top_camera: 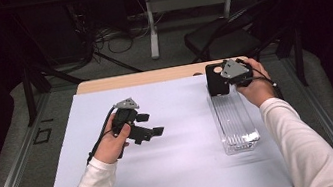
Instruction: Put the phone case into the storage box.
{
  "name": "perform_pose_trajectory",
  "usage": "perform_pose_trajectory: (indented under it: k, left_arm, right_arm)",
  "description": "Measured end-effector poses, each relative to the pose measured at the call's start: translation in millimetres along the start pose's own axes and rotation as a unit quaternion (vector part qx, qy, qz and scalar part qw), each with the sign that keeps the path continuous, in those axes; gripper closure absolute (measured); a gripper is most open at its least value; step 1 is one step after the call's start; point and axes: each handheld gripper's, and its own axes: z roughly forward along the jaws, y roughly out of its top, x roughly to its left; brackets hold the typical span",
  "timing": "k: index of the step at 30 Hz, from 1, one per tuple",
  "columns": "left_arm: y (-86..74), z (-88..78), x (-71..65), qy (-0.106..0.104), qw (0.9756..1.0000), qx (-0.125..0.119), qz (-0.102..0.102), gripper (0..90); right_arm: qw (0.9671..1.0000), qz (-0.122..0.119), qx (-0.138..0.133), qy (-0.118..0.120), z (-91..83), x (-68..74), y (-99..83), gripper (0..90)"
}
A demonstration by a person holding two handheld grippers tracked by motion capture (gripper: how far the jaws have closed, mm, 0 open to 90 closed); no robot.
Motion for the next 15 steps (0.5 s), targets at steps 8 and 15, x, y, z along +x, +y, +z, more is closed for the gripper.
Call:
perform_pose_trajectory:
  k: [8,15]
  left_arm:
    - [-0.3,0.5,0.1,0.001,1.0,0.0,0.0,15.5]
    - [-0.5,1.5,0.1,0.0,1.0,0.001,0.0,15.5]
  right_arm:
    - [1.0,-0.004,0.0,-0.001,1.0,3.7,0.2,80.8]
    - [0.9999,0.0,-0.008,-0.007,1.9,4.4,-3.7,80.7]
